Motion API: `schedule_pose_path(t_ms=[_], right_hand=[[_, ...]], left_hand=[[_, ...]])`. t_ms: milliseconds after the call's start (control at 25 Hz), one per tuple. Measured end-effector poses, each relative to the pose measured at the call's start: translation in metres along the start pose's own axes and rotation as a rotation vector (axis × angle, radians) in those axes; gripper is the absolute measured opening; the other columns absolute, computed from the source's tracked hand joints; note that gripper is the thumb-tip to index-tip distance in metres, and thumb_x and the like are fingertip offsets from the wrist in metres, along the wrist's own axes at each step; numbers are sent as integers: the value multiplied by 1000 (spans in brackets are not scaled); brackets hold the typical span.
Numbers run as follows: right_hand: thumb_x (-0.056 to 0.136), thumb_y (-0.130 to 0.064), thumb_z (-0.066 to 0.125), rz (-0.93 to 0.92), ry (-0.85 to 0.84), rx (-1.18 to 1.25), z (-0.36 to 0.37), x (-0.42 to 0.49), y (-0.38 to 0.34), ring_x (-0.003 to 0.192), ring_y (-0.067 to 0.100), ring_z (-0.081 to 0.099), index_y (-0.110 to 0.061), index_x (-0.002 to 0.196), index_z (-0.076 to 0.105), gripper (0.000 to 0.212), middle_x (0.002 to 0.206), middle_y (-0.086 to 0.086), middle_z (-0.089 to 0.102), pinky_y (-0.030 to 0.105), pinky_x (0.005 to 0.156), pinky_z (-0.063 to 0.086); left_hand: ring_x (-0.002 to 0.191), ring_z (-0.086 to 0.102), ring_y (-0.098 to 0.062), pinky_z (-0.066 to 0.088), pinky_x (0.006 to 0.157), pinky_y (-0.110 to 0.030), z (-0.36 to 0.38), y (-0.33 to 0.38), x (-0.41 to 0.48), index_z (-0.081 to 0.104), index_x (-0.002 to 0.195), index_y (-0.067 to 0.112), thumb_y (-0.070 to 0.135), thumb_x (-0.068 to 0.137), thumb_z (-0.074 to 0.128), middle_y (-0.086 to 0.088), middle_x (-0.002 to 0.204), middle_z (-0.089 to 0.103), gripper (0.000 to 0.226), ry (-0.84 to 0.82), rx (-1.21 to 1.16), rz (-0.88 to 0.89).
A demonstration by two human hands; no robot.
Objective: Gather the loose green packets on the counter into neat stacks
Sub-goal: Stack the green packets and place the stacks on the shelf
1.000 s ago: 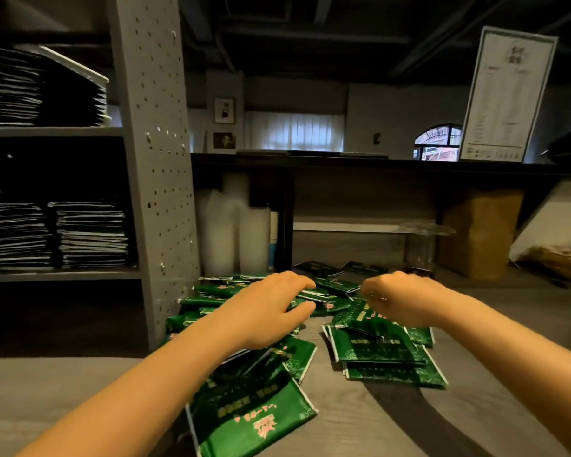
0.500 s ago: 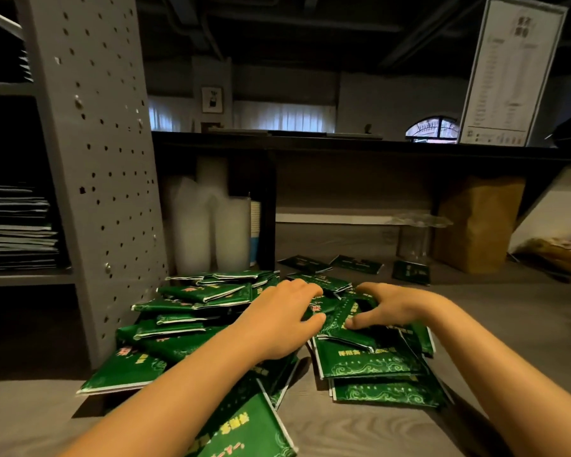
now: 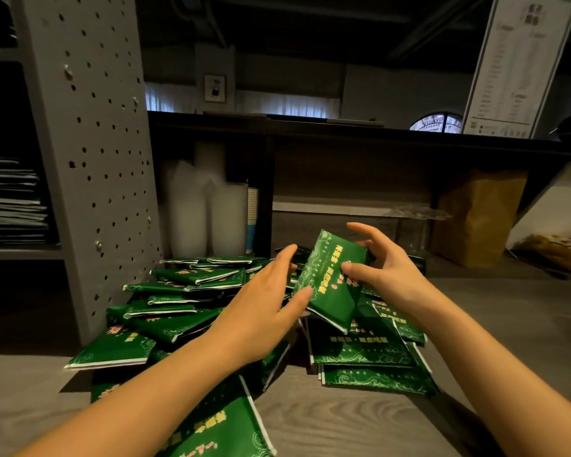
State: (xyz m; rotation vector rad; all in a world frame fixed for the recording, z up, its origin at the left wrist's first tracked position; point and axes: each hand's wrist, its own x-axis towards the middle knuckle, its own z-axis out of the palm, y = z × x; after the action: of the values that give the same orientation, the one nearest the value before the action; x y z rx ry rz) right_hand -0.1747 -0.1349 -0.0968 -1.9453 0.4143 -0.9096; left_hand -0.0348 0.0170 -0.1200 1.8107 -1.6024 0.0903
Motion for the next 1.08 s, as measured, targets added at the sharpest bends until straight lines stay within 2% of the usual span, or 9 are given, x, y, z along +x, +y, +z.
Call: schedule_pose_path(t_ms=[160,320,440,560,640,720,920,1000,1080], right_hand=[[87,-4,62,-130,-102,19,15,-9,-12,94,17,67,-32,131,46,55,113,1,59,35,81,58],[93,-4,52,-134,-64,-13,11,-6,-13,94,17,66,-32,134,41,51,120,-3,54,28,75,57],[95,-10,49,-163,-44,-344,-1,-2,-9,81,20,63,-30,132,42,42,101,-6,58,24,67,52],[93,-28,56,-15,-318,-794,-8,-4,-11,94,8,58,-29,131,46,39,105,-10,56,17,74,44],[85,-37,65,193,-531,-833,-9,-8,-13,113,13,53,-29,138,40,59,121,-5,54,26,91,45],[81,-38,70,308,-629,-857,-7,-12,-17,122,17,47,-31,143,32,73,133,-4,48,31,99,42],[83,-38,68,294,-523,-961,-9,-11,-16,120,17,48,-22,141,37,67,136,-1,45,30,99,42],[87,-35,64,281,-440,-809,-15,-6,-11,111,17,56,-19,133,45,53,129,2,54,32,93,47],[91,-27,59,252,-324,-545,-17,-3,-8,91,13,66,-17,120,53,30,109,3,65,29,79,54]], left_hand=[[99,64,-6,51,83,-19,1,0,5,32,139,27,23,96,47,6,119,59,46,40,-601,-88],[101,65,-8,53,83,-22,-1,-2,9,53,110,28,3,95,47,4,111,67,29,71,-686,-70],[96,67,-9,53,78,-19,-3,-4,9,54,105,27,2,96,45,3,106,68,28,99,-722,-140],[88,69,-13,56,74,-23,-4,-6,9,52,101,26,0,96,44,-5,103,68,27,112,-750,-210],[84,69,-13,57,71,-23,-5,-5,10,50,101,25,0,96,43,-6,102,68,26,119,-767,-231],[82,69,-14,57,69,-23,-5,-4,10,49,103,26,0,97,42,-7,101,68,27,127,-777,-241],[85,68,-14,56,69,-21,-7,-2,10,33,123,33,-2,97,39,-5,106,65,44,168,-759,-252],[86,68,-18,56,65,-19,-8,-1,10,31,125,37,-3,97,38,-8,108,65,50,187,-770,-259],[89,68,-21,56,64,-19,-9,0,9,31,126,39,-4,96,37,-11,110,64,53,201,-763,-261]])
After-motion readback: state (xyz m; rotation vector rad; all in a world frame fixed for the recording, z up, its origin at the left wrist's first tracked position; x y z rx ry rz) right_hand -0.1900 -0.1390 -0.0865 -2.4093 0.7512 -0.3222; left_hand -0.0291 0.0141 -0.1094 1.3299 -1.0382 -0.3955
